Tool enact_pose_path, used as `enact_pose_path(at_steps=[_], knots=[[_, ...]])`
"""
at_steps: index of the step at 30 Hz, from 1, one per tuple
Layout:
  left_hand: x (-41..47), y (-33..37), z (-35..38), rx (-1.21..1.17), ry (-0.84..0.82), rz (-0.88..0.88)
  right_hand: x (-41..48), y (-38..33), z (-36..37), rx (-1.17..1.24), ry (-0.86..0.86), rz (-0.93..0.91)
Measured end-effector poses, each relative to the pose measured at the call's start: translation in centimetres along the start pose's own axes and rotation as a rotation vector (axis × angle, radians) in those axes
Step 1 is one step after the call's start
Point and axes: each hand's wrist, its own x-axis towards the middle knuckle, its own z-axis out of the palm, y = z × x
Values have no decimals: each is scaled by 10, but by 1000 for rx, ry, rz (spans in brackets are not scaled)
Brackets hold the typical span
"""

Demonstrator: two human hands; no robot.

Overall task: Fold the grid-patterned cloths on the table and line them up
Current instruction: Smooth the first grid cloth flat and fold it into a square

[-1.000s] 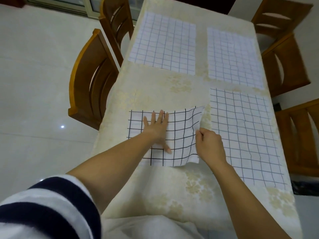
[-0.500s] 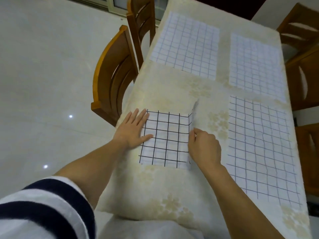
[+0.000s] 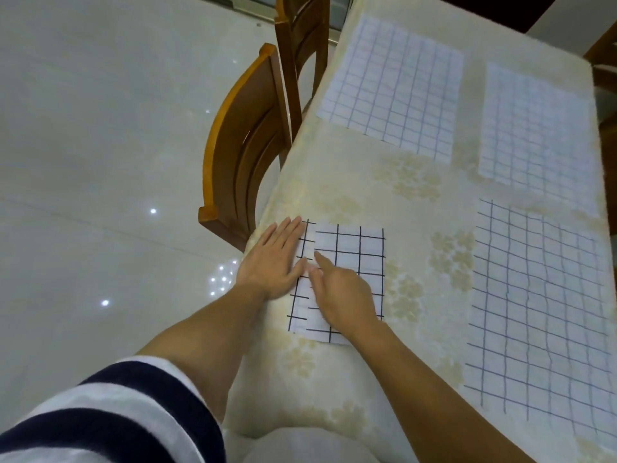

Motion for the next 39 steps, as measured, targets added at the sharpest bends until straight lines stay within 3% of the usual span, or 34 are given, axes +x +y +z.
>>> enact_pose_path(at_steps=[3,9,25,30,34,39], knots=[[1,1,1,-20,8,-29,2,39,7,107,173,-37],[3,2,0,0,-10,-38,11,97,31,-309,-188,-138],[1,3,-4,-25,0,-41,25,70,49,-190,-114,-203],[1,2,-3,-9,-3,-16,31,97,25,-39,64,-55],[1,1,-2,-18,12,-23,44,136,15,-146,-26,40],[1,3,-7,-34,-8,-20,54,157,8,-174,-63,29]])
